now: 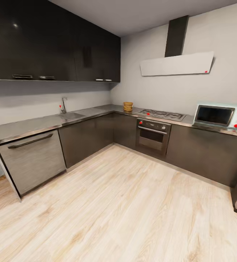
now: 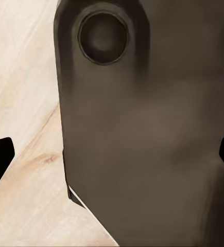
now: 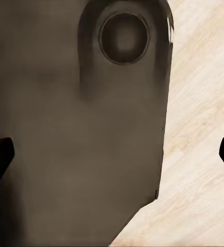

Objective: In the kitchen, take the popcorn bag from the countertop, put it into the microwave, and heat it until the popcorn is cooked so the cooked popcorn ends up inside the bag.

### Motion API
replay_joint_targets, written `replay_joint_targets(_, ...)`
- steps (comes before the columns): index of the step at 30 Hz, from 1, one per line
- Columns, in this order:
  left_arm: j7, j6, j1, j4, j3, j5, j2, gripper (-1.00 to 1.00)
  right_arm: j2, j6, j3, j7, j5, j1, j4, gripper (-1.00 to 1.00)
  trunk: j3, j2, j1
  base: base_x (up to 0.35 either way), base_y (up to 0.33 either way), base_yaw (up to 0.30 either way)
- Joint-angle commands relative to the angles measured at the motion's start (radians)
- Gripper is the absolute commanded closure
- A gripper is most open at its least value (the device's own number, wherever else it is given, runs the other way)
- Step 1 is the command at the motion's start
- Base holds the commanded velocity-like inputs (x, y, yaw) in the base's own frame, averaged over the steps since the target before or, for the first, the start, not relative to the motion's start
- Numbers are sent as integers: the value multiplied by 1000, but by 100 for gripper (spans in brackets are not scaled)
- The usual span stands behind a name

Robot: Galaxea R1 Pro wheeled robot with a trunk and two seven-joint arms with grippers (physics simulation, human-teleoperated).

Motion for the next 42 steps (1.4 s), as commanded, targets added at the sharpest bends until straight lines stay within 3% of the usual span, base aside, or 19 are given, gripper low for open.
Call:
replay_joint_targets(1, 2, -6, 2, -6, 6, 5, 1, -100, 3, -6, 5, -4, 6, 2, 0, -100, 0, 0, 0, 0, 0, 0)
replay_joint_targets(5, 3, -14, 2, -18, 7, 7, 2, -100, 3, -10, 6, -3, 6, -1, 0, -100, 0, 0, 0, 0, 0, 0)
replay_joint_targets(14, 3, -20, 2, -24, 6, 56, 3, -100, 2, -49, -3, -3, -7, -2, 2, -100, 0, 0, 0, 0, 0, -88)
replay_joint_targets(42, 3, -20, 2, -26, 4, 55, -1, -100, -3, -77, -6, -3, -12, -2, 9, -100, 0, 0, 0, 0, 0, -291)
